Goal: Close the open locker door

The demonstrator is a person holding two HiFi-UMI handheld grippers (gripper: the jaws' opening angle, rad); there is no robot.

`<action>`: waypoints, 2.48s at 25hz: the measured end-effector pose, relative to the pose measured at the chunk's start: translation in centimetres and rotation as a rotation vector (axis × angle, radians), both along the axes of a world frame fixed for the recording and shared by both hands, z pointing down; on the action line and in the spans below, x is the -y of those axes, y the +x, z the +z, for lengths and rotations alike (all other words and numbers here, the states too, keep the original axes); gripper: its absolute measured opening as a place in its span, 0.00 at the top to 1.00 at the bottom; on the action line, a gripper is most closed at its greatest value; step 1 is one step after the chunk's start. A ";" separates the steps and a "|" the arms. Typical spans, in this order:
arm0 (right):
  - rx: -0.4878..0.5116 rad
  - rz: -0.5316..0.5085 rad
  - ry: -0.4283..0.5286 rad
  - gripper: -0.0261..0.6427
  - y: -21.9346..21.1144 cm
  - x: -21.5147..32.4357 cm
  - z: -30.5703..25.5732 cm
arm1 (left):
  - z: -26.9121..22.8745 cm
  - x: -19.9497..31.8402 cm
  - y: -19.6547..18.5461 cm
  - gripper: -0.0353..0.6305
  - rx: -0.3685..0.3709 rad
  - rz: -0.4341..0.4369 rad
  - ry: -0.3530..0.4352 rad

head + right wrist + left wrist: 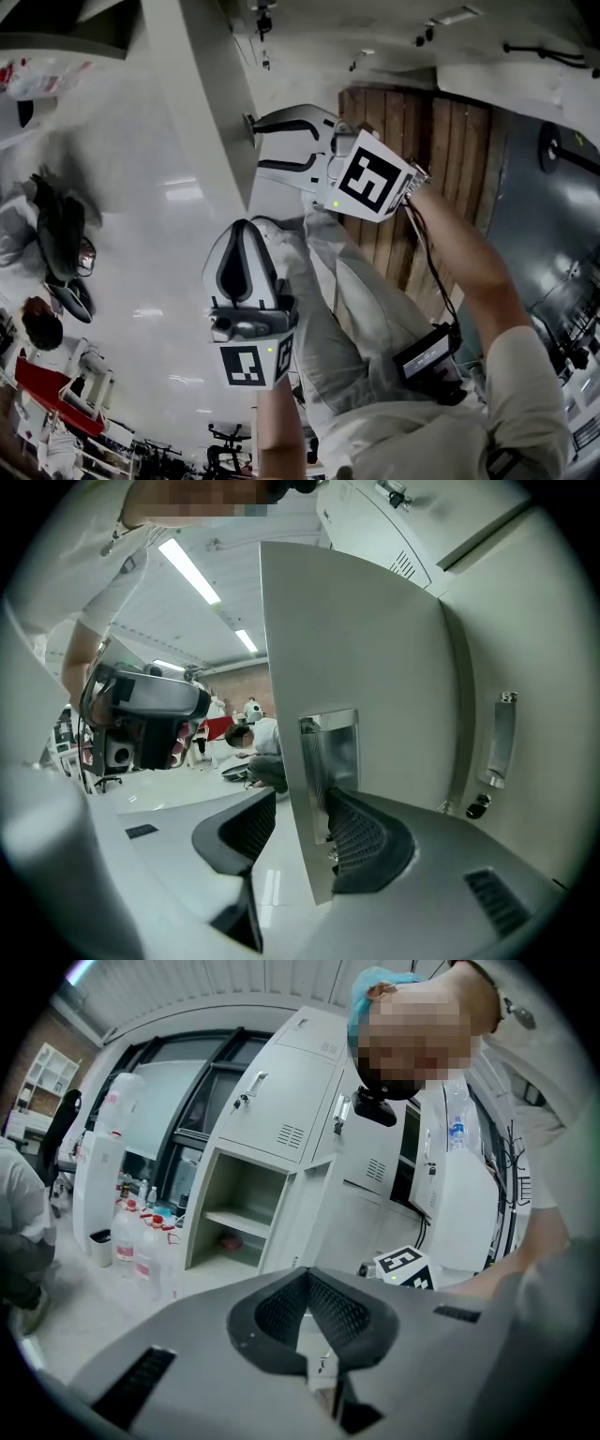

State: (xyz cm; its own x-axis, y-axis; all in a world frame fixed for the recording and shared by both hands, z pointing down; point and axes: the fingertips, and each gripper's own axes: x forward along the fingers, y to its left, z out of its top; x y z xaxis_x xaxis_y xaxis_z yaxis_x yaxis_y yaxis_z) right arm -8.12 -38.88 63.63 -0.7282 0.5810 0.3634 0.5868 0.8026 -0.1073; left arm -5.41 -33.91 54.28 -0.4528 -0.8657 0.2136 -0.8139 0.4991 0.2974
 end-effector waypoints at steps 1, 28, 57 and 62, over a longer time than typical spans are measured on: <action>-0.002 -0.009 0.003 0.69 -0.3 -0.4 0.0 | 0.1 -0.3 -0.4 0.94 0.001 -0.015 0.001; 0.011 0.016 0.017 0.77 -14.6 -9.9 -0.4 | 2.1 -8.5 -13.2 0.94 0.005 -0.089 0.004; 0.081 0.695 0.088 0.82 -33.5 -3.8 0.4 | 5.7 -8.9 -31.6 0.94 0.035 0.128 0.052; 0.085 0.798 0.099 0.83 -35.8 -1.7 0.4 | 6.0 -9.3 -33.6 0.94 0.020 0.120 0.064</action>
State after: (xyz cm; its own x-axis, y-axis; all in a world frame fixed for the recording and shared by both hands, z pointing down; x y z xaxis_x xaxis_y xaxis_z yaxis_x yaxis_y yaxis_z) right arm -43.92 -37.13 64.06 -0.9374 -0.1572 0.3108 -0.1637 0.9865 0.0052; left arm -39.00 -24.60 60.30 -0.3492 -0.9253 0.1482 -0.8725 0.3787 0.3087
